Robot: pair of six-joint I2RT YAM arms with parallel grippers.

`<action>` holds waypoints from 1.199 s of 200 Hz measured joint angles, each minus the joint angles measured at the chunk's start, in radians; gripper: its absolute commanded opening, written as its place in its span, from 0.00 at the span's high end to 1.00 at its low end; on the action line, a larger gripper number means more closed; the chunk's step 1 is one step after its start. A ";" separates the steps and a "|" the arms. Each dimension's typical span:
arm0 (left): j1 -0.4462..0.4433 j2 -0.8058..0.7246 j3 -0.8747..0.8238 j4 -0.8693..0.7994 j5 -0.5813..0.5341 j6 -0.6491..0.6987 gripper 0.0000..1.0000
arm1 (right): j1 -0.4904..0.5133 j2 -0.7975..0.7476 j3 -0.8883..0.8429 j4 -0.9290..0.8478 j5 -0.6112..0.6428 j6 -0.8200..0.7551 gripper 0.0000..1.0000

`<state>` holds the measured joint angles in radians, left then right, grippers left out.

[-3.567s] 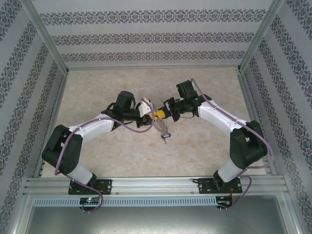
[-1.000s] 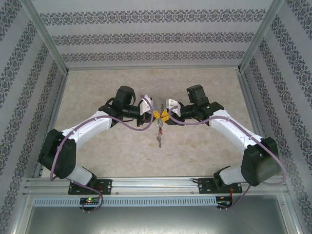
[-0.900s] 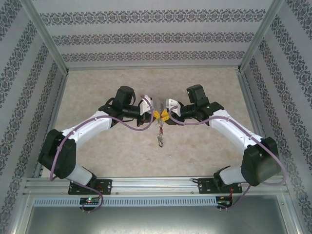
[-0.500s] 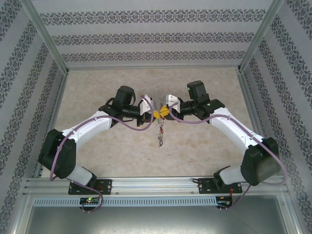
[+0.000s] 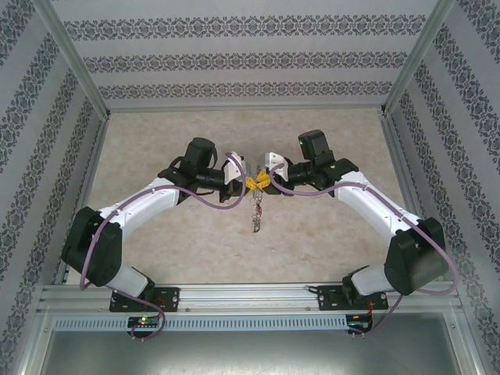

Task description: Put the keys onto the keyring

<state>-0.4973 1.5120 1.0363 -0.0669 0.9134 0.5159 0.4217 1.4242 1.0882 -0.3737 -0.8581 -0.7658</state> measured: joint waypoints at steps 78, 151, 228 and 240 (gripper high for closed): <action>0.000 0.000 0.001 0.000 0.011 0.000 1.00 | 0.000 0.012 0.000 -0.013 -0.027 -0.001 0.82; 0.000 0.001 0.010 -0.009 0.014 0.002 0.69 | 0.002 0.013 -0.006 0.015 -0.033 0.011 1.00; 0.029 -0.009 -0.026 0.082 0.014 -0.050 0.69 | -0.073 -0.032 -0.139 0.336 -0.120 0.280 1.00; 0.038 -0.010 -0.026 0.083 0.014 -0.053 0.69 | -0.080 -0.040 -0.142 0.369 -0.129 0.301 1.00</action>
<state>-0.4591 1.5024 1.0100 0.0158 0.9279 0.4625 0.3420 1.3838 0.9459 -0.0051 -0.9871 -0.4644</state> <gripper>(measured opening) 0.309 0.050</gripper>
